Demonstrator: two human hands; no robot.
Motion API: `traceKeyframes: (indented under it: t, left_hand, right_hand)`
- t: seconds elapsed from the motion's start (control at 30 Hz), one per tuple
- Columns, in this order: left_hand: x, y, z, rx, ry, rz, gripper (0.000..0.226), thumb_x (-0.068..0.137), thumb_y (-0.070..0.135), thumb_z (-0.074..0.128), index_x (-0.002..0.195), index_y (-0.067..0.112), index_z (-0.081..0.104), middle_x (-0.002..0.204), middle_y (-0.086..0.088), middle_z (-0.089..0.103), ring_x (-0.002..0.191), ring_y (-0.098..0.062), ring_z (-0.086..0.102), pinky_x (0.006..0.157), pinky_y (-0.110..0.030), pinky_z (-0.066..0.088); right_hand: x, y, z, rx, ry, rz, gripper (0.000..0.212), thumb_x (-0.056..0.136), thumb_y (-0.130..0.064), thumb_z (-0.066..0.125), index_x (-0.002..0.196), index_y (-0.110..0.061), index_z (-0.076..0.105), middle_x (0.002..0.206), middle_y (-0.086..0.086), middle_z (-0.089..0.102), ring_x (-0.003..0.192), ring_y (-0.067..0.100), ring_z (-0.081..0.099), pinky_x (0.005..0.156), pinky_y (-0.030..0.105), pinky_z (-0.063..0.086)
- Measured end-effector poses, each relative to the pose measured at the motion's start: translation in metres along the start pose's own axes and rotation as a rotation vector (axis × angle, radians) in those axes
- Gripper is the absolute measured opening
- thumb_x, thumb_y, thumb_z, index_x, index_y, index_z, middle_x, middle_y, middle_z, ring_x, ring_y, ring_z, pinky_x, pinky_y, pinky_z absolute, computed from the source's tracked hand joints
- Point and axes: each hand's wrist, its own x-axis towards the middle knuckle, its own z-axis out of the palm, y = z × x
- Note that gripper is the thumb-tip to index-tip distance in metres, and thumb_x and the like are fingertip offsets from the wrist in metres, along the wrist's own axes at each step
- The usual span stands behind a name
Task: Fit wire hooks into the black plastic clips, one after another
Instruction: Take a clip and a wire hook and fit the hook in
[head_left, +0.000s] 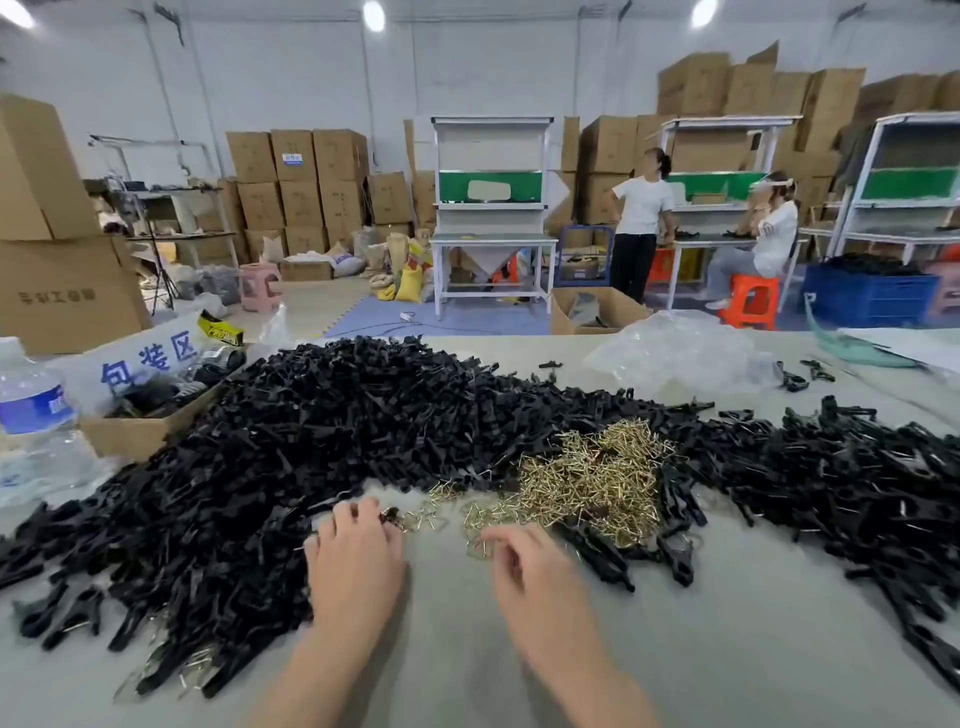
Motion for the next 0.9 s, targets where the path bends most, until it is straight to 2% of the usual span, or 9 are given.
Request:
traceKeyframes:
  t: [0.07, 0.17, 0.27, 0.37, 0.47, 0.53, 0.63, 0.77, 0.9]
  left_hand:
    - [0.011, 0.002, 0.006, 0.024, 0.003, 0.008, 0.027, 0.07, 0.008, 0.084, 0.09, -0.003, 0.07, 0.08, -0.023, 0.065, 0.074, -0.043, 0.064, 0.068, -0.05, 0.051]
    - [0.024, 0.004, 0.017, 0.055, -0.035, 0.034, 0.021, 0.075, 0.013, 0.083, 0.086, -0.001, 0.071, 0.079, -0.021, 0.064, 0.077, -0.041, 0.063, 0.071, -0.049, 0.05]
    - [0.03, 0.003, 0.026, 0.055, -0.029, 0.089, 0.018, 0.091, 0.022, 0.069, 0.099, 0.007, 0.073, 0.091, -0.014, 0.067, 0.09, -0.036, 0.062, 0.079, -0.045, 0.049]
    - [0.034, 0.0, 0.024, -0.042, -0.066, 0.13, 0.026, 0.101, 0.031, 0.053, 0.118, 0.017, 0.067, 0.108, -0.006, 0.065, 0.104, -0.029, 0.057, 0.091, -0.039, 0.046]
    - [0.034, 0.003, 0.019, -0.177, -0.071, 0.154, 0.028, 0.102, 0.033, 0.051, 0.124, 0.022, 0.064, 0.116, 0.001, 0.063, 0.111, -0.024, 0.055, 0.097, -0.036, 0.042]
    - [0.034, 0.006, 0.018, -0.21, -0.083, 0.16, 0.029, 0.102, 0.034, 0.052, 0.126, 0.025, 0.064, 0.117, 0.003, 0.064, 0.111, -0.023, 0.054, 0.097, -0.036, 0.041]
    - [0.033, 0.007, 0.017, -0.226, -0.101, 0.168, 0.03, 0.1, 0.034, 0.054, 0.126, 0.024, 0.065, 0.115, 0.004, 0.064, 0.11, -0.023, 0.054, 0.098, -0.038, 0.041]
    - [0.03, 0.01, 0.021, -0.377, -0.065, 0.14, 0.03, 0.098, 0.027, 0.06, 0.127, 0.021, 0.065, 0.11, 0.007, 0.06, 0.107, -0.014, 0.048, 0.097, -0.031, 0.04]
    - [0.024, 0.022, 0.02, -0.614, 0.018, 0.098, 0.022, 0.096, 0.027, 0.062, 0.117, 0.032, 0.065, 0.1, 0.025, 0.051, 0.093, 0.0, 0.056, 0.08, -0.012, 0.04]
  right_hand:
    - [0.019, 0.007, 0.007, -0.242, 0.012, -0.006, 0.026, 0.104, -0.035, 0.044, 0.129, -0.034, 0.054, 0.111, -0.015, 0.042, 0.089, 0.003, 0.046, 0.071, 0.016, 0.037]
    - [0.04, 0.024, 0.018, -0.394, -0.096, -0.002, 0.03, 0.106, -0.038, 0.04, 0.134, -0.03, 0.045, 0.12, -0.006, 0.041, 0.103, 0.009, 0.043, 0.083, 0.021, 0.048]
    - [0.052, 0.033, 0.025, -0.44, -0.147, -0.038, 0.027, 0.107, -0.032, 0.04, 0.132, -0.029, 0.048, 0.121, -0.007, 0.045, 0.105, 0.01, 0.045, 0.082, 0.024, 0.053]
    - [0.063, 0.038, 0.03, -0.397, -0.073, -0.099, 0.026, 0.108, -0.033, 0.041, 0.133, -0.033, 0.048, 0.117, -0.012, 0.047, 0.101, 0.005, 0.047, 0.072, 0.019, 0.049]
    - [0.067, 0.038, 0.031, -0.255, -0.043, -0.094, 0.029, 0.106, -0.044, 0.038, 0.132, -0.041, 0.051, 0.11, -0.02, 0.051, 0.089, 0.0, 0.053, 0.067, 0.015, 0.044]
    - [0.068, 0.04, 0.027, -0.081, -0.048, -0.052, 0.029, 0.103, -0.045, 0.044, 0.129, -0.043, 0.056, 0.108, -0.025, 0.054, 0.087, -0.003, 0.058, 0.076, 0.018, 0.05]
    - [0.069, 0.043, 0.021, 0.191, -0.028, 0.004, 0.022, 0.101, -0.034, 0.056, 0.119, -0.043, 0.065, 0.107, -0.029, 0.061, 0.099, -0.008, 0.059, 0.086, 0.013, 0.046]
    - [0.07, 0.043, 0.014, 0.464, -0.047, 0.137, 0.027, 0.1, -0.023, 0.062, 0.109, -0.048, 0.067, 0.105, -0.035, 0.063, 0.103, -0.011, 0.061, 0.082, 0.003, 0.041]
    - [0.073, 0.042, 0.011, 0.676, -0.121, 0.204, 0.037, 0.096, -0.019, 0.068, 0.11, -0.054, 0.065, 0.102, -0.023, 0.07, 0.093, 0.003, 0.07, 0.084, 0.019, 0.055]
